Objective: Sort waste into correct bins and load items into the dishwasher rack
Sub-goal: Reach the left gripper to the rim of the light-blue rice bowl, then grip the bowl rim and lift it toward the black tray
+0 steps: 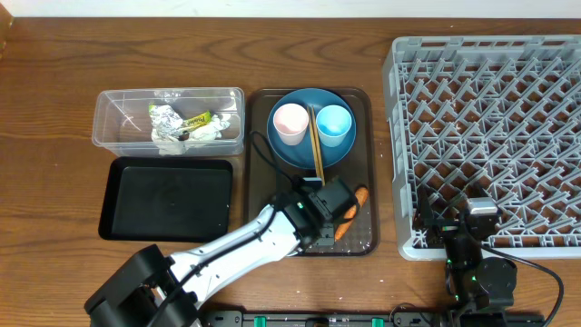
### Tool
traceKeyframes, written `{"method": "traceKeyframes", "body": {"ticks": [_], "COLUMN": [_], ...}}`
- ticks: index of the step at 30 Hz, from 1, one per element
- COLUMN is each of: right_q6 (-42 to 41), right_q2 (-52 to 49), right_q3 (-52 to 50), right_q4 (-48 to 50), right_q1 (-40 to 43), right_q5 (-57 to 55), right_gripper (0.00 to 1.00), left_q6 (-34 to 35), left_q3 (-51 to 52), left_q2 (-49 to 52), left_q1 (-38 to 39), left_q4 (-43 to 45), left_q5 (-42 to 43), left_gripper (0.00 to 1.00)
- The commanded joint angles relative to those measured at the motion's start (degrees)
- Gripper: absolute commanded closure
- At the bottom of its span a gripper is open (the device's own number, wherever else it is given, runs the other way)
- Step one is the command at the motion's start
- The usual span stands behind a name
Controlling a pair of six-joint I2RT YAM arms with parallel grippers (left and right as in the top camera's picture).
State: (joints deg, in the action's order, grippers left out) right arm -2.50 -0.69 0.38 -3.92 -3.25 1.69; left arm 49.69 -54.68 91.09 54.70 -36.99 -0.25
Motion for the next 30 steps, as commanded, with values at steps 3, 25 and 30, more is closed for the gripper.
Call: {"method": "traceKeyframes", "body": {"ticks": [3, 25, 30], "right_q6": [0.0, 0.0, 0.0], "right_q2": [0.3, 0.3, 0.3], "right_q3": [-0.1, -0.1, -0.1], "right_q4": [-0.2, -0.2, -0.2], "right_q1": [-0.4, -0.4, -0.4], "right_q5": [0.0, 0.0, 0.0], "right_gripper": [0.01, 0.01, 0.01], "left_q6": [0.2, 0.2, 0.2], "left_q3": [0.1, 0.1, 0.1], "left_q2": [0.3, 1.5, 3.6], "left_q1": [1.6, 1.7, 1.7], "left_q4": [0.3, 1.7, 1.7], "left_q5": [-5.6, -5.6, -5.5], "left_gripper": [0.62, 0.71, 0.76]}}
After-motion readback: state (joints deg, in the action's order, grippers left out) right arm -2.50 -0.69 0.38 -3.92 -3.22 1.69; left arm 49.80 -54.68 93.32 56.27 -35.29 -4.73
